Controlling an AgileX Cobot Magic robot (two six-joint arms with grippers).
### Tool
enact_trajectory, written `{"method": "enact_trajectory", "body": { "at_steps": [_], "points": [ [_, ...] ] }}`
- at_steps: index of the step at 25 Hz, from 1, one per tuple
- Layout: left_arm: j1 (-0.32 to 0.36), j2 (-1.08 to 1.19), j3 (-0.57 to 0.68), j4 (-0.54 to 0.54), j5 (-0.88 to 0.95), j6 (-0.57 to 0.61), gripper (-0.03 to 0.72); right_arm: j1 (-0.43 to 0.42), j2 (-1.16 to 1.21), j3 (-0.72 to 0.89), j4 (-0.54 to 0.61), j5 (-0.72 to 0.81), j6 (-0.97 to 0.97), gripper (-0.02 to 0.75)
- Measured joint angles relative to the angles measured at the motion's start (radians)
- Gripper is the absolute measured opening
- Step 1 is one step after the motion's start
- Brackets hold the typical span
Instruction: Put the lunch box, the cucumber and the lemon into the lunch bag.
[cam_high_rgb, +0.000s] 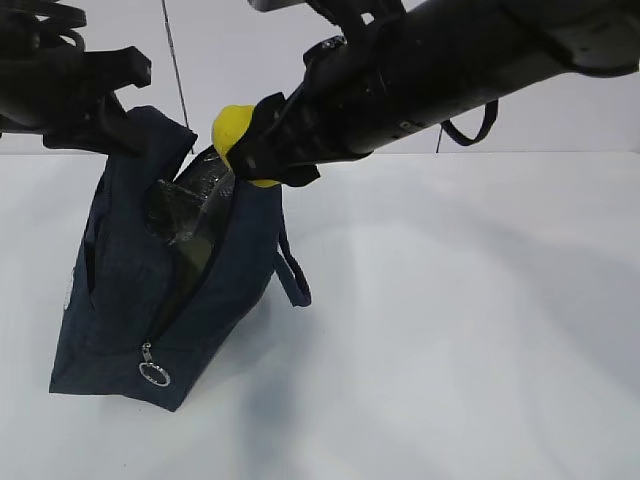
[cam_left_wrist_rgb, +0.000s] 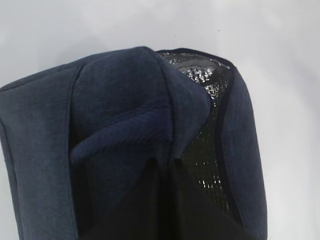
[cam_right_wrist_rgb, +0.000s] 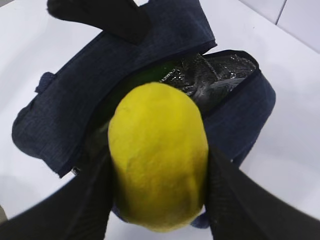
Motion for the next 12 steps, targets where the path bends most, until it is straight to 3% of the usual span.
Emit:
{"method": "enact_trajectory", "body": {
  "at_steps": [12],
  "points": [
    [0.000,0.000,0.000,-0.028,0.000,0.002,-0.004,0.000,0.084,-0.006,0.139,-0.136,-0.006,0.407]
  ]
}}
